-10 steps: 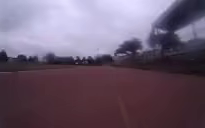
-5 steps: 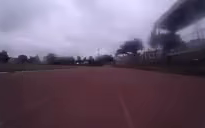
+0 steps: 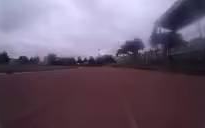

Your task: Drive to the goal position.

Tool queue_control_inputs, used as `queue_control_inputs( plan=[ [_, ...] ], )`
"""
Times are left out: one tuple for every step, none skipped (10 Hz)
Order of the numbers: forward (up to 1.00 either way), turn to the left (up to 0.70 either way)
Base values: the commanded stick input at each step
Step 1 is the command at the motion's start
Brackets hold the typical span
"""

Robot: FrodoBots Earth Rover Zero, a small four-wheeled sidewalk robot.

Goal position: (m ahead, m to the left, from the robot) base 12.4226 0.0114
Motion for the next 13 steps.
queue_control_inputs(
  plan=[
    [0.70,0.00],
    [0.70,0.00],
    [0.70,-0.14],
    [0.70,-0.14],
    [0.70,-0.14],
    [0.70,-0.14],
    [0.70,-0.14],
    [0.70,-0.14],
    [0.70,-0.14],
    [0.70,-0.14],
    [0.70,-0.14],
    [0.70,-0.14],
    [0.70,-0.14]
  ],
)
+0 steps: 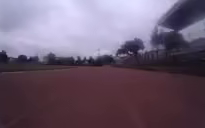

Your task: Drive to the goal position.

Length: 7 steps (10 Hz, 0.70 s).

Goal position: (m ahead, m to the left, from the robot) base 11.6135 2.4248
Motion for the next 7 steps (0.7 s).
queue_control_inputs(
  plan=[
    [0.70,-0.14],
    [0.70,-0.09],
    [0.70,0.00],
    [0.70,0.00],
    [0.70,0.00],
    [0.70,0.00],
    [0.70,0.00]
  ],
)
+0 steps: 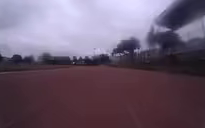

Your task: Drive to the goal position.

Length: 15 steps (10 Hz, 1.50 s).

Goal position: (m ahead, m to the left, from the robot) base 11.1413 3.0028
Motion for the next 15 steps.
queue_control_inputs(
  plan=[
    [0.70,0.00],
    [0.70,0.00],
    [0.70,0.00],
    [0.70,0.00],
    [0.70,0.14],
    [0.70,0.14],
    [0.70,0.14],
    [0.70,0.14],
    [0.70,0.14],
    [0.70,0.00],
    [0.70,0.00],
    [0.70,0.00],
    [0.70,0.00],
    [0.70,0.00],
    [0.70,0.00]
  ],
)
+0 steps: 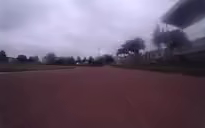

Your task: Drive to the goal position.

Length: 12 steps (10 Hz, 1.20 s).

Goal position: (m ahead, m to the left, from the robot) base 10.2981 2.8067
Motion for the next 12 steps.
queue_control_inputs(
  plan=[
    [0.70,0.00],
    [0.70,0.00],
    [0.70,0.00],
    [0.70,0.00],
    [0.70,0.00],
    [0.70,0.00],
    [0.70,0.00],
    [0.70,0.00],
    [0.70,-0.14],
    [0.70,-0.14],
    [0.70,-0.14],
    [0.70,-0.05]
  ],
)
